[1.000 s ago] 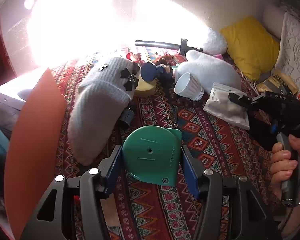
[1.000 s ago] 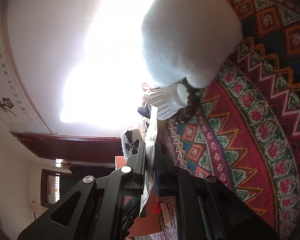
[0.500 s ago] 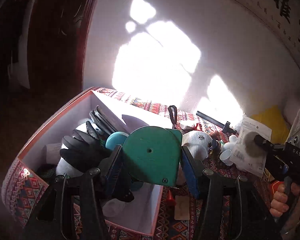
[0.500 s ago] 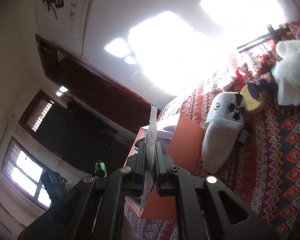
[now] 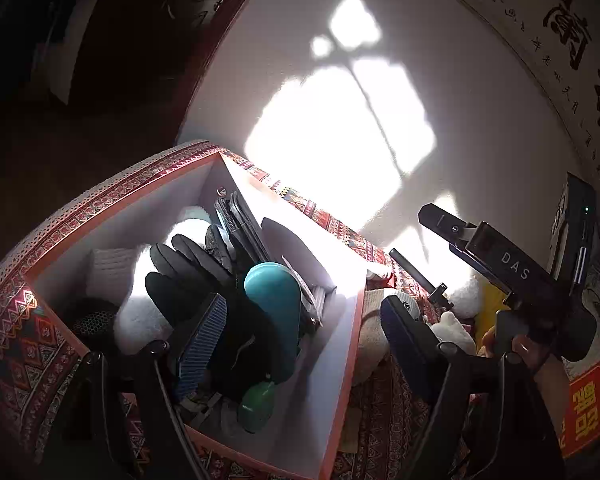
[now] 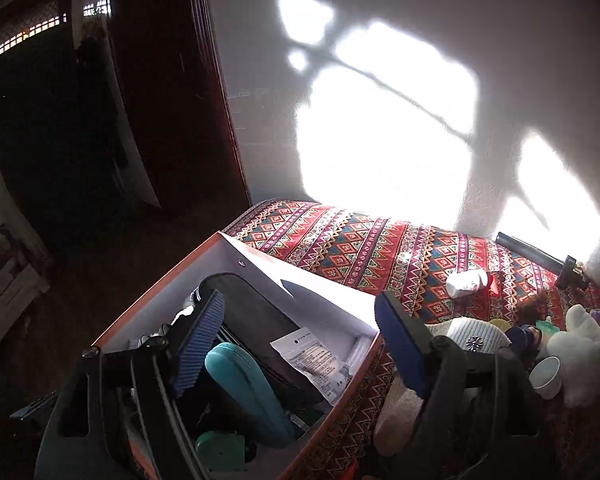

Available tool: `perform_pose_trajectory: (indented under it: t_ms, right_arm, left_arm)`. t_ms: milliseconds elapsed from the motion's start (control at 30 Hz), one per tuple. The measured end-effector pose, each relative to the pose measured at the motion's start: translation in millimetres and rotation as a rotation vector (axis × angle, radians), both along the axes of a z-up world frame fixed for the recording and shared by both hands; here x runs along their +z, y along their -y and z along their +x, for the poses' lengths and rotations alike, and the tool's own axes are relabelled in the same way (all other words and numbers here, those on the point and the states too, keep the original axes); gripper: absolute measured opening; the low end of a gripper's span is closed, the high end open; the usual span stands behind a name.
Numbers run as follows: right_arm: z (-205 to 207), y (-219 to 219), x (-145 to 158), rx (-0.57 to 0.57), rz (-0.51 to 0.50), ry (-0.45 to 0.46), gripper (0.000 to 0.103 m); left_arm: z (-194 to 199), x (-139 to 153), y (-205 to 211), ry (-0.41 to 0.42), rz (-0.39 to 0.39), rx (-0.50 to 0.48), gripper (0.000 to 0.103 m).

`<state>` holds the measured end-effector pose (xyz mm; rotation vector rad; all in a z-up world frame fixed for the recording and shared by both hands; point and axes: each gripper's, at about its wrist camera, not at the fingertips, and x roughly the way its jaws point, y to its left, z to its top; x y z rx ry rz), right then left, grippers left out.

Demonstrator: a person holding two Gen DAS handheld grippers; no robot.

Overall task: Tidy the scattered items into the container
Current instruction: 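Lower the tape measure and sachet into the pink box and open both tools, then grasp the small dark blue bottle with the left tool while the right grasps the white ribbed cup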

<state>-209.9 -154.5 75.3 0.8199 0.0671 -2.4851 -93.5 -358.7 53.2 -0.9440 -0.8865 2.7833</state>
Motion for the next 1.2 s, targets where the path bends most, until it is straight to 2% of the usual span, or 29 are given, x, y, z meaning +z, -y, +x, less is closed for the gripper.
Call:
perform_pose_trajectory:
  t_ms: [133, 300, 500, 667, 733, 833, 933, 1067, 1200]
  right_arm:
    - [14, -37, 9, -0.008, -0.026, -0.012, 0.086]
    - [22, -148, 4, -0.127, -0.2, 0.053, 0.086]
    - [25, -286, -58, -0.323, -0.377, 0.214, 0.085]
    - [33, -360, -118, -0.453, -0.504, 0.318, 0.081]
    - [29, -378, -136, -0.49, -0.547, 0.374, 0.079]
    - [13, -389, -150, -0.48, -0.63, 0.438, 0.079]
    - [-11, -387, -158, -0.5, -0.595, 0.448, 0.079]
    - [-53, -384, -177, -0.524, -0.575, 0.483, 0.081]
    - [-94, -378, -197, -0.542, -0.542, 0.515, 0.081]
  left_arm:
    - [-1, -1, -15, 0.012, -0.026, -0.034, 0.079]
    - [-3, 0, -61, 0.011, -0.107, -0.115, 0.079]
    - [-4, -4, -154, -0.003, -0.268, -0.256, 0.079]
    - [-11, -26, -228, 0.035, -0.39, -0.352, 0.079]
    - [-15, -40, -254, 0.057, -0.446, -0.376, 0.079]
    - [-27, -62, -291, 0.075, -0.505, -0.435, 0.079]
    - [-48, -86, -325, 0.1, -0.543, -0.525, 0.079]
    - [-89, -116, -344, 0.172, -0.46, -0.627, 0.079]
    - [-145, -150, -352, 0.27, -0.542, -0.616, 0.079]
